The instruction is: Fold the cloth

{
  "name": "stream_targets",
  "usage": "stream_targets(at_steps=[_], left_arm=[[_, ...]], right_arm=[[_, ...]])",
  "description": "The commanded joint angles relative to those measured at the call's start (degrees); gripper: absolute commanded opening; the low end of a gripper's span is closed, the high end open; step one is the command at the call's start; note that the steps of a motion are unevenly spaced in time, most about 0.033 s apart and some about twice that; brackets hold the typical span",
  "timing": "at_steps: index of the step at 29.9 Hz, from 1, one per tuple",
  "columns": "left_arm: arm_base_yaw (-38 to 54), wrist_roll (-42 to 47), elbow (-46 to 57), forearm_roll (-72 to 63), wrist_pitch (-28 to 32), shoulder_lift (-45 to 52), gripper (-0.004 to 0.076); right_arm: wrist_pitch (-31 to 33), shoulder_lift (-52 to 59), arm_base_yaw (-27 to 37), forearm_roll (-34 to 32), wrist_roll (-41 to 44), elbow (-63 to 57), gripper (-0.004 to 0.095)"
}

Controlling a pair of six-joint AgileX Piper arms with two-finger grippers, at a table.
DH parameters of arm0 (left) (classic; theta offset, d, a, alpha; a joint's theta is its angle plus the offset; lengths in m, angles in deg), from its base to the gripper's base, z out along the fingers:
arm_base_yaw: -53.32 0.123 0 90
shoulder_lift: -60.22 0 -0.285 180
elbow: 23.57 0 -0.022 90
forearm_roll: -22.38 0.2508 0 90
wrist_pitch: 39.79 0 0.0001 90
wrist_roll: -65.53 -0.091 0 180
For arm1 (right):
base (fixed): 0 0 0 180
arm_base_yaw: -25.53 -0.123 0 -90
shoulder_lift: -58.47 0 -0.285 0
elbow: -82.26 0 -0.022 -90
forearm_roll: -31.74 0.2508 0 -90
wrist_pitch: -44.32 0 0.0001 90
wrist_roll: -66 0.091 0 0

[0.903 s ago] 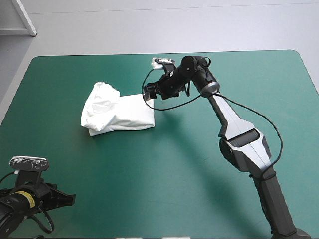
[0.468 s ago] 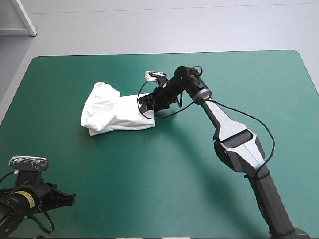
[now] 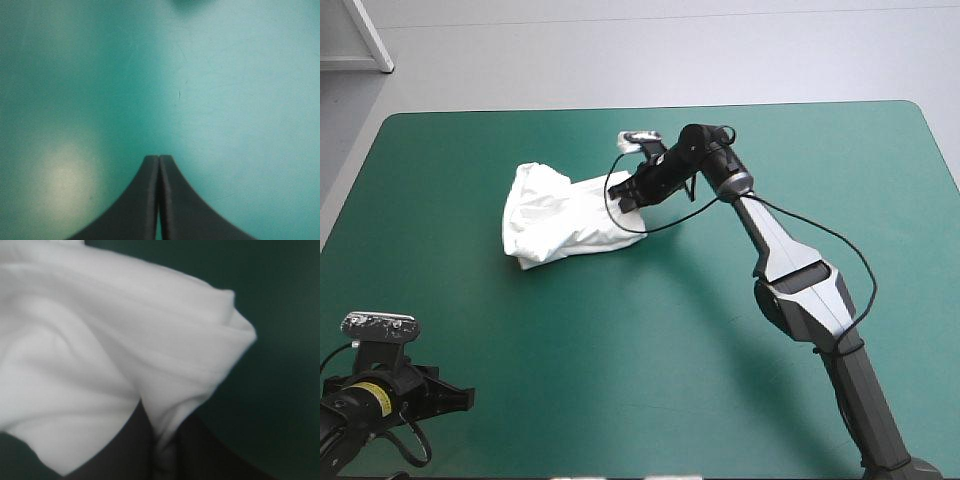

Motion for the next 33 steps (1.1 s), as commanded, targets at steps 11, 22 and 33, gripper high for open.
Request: stream_targets(at_steps=[11, 22, 33], left_arm=[[-0.1, -6.5, -1.3, -10.5, 16.7, -0.6, -0.0008], [-0.1, -7.7, -1.3, -10.1, 18.5, -0.6, -0.0008], [-0.1, -7.7, -1.3, -10.0, 18.4, -0.6, -0.0008]], right_arm=[[0.0, 4.6, 19.2, -9.7, 6.5, 6.6, -0.0015], [0.0, 4.6, 27.2, -16.7, 10.0, 6.2, -0.0015], [0.0, 4.6, 28.0, -23.2, 10.3, 6.1, 0.0531]])
